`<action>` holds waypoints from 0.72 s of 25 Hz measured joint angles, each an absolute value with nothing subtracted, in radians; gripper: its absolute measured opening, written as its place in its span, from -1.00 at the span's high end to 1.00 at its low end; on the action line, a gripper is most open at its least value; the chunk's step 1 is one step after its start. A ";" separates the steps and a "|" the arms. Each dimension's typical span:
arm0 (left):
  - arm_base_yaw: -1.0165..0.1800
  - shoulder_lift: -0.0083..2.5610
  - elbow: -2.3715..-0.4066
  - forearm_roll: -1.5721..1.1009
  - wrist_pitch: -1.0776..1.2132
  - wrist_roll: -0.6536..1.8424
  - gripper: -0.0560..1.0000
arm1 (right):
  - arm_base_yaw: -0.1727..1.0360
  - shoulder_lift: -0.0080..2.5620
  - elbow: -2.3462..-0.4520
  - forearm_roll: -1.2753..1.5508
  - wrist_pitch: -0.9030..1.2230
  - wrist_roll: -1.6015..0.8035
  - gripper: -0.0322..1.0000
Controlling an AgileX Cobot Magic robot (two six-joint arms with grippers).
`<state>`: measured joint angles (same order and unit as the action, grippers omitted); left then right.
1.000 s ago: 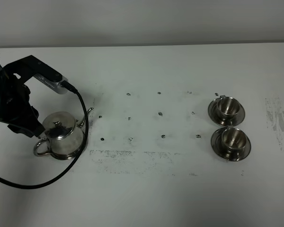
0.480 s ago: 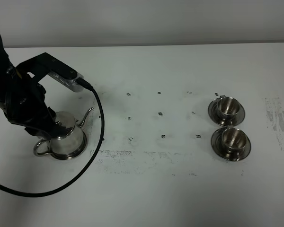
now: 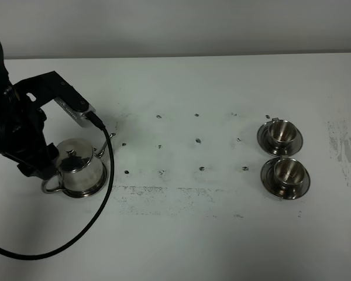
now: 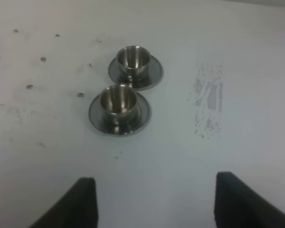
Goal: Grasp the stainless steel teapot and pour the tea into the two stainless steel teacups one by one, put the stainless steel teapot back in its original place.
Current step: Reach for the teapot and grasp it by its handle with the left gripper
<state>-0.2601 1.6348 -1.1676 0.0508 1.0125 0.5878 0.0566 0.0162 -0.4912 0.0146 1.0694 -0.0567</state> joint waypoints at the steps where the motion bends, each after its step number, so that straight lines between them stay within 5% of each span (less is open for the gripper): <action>1: -0.260 1.637 -1.168 0.051 1.013 0.591 -0.30 | 0.057 0.016 -0.491 0.015 1.069 -0.057 -0.05; 18: -0.260 1.753 -1.168 0.035 0.998 0.498 -0.21 | 0.057 0.016 -0.491 0.015 1.069 -0.057 -0.05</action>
